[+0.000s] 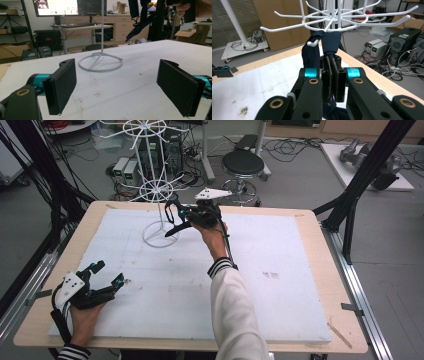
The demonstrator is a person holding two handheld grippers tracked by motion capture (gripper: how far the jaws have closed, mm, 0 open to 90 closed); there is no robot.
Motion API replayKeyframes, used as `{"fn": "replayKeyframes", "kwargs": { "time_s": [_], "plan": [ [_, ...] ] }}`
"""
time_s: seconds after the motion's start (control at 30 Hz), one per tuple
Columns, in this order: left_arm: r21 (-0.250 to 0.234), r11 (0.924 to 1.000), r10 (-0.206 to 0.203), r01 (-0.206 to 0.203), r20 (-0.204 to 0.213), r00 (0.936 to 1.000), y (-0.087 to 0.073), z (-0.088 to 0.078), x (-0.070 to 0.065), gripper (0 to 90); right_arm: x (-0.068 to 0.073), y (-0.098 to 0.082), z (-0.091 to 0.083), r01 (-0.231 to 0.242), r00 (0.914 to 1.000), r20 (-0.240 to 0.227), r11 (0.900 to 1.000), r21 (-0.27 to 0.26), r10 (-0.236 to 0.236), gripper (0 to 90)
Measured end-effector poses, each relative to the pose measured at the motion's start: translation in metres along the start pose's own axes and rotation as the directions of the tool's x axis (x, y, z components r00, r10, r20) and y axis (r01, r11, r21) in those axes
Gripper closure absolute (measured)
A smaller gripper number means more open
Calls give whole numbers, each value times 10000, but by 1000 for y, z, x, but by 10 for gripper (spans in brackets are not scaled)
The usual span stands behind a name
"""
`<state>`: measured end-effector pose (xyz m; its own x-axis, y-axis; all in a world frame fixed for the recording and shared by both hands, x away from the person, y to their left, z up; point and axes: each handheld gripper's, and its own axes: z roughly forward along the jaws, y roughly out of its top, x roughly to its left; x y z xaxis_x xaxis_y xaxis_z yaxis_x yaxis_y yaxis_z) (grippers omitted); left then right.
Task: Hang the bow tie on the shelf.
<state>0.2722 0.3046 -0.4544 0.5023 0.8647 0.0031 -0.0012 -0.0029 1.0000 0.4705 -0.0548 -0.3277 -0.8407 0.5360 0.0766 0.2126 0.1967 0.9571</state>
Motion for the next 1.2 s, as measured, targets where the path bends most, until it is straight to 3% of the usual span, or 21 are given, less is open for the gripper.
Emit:
{"fn": "replayKeyframes", "kwargs": {
  "time_s": [0.1,0.17,0.23,0.3,0.37,0.43,0.5,0.63,0.73,0.83,0.97,1.2],
  "plan": [
    [23,10000,-5,5,5,10000,0,0,0,166,0,0,0,4,10000,38,10000,51,-5,857],
    [30,10000,17,-17,24,10000,0,0,0,166,0,-1,1,48,10000,78,9999,150,-49,783],
    [55,10000,0,0,27,10000,0,0,0,166,-1,-3,3,-24,9999,164,9993,369,18,668],
    [39,10000,6,-6,25,10000,0,0,0,166,-1,-5,5,64,9996,287,9983,577,-81,466],
    [-14,10000,86,-86,32,10000,0,-1,0,166,3,-6,7,227,9957,870,9959,878,-304,296],
    [-94,9999,70,-70,0,10000,0,-2,-1,166,5,-6,8,239,9929,1139,9952,951,-347,180],
    [-118,9999,48,-48,2,10000,0,-2,0,166,7,-6,8,289,9919,1210,9956,889,-396,113],
    [24,10000,1,-1,21,10000,0,0,0,166,11,-6,4,399,9906,1282,9971,646,-479,111],
    [12,10000,-19,19,23,10000,0,0,0,166,12,-4,-3,276,9909,1285,9952,940,-396,111],
    [14,10000,-5,5,25,10000,0,0,0,166,15,1,-19,296,9916,1213,9912,1293,-454,111],
    [-38,10000,92,-92,35,10000,0,-1,0,166,25,-4,-58,655,9895,1238,9952,731,-742,112],
    [-6,9999,127,-127,17,9999,0,0,-1,166,41,-49,-149,695,9797,1860,9970,342,-747,112]
  ]
}}
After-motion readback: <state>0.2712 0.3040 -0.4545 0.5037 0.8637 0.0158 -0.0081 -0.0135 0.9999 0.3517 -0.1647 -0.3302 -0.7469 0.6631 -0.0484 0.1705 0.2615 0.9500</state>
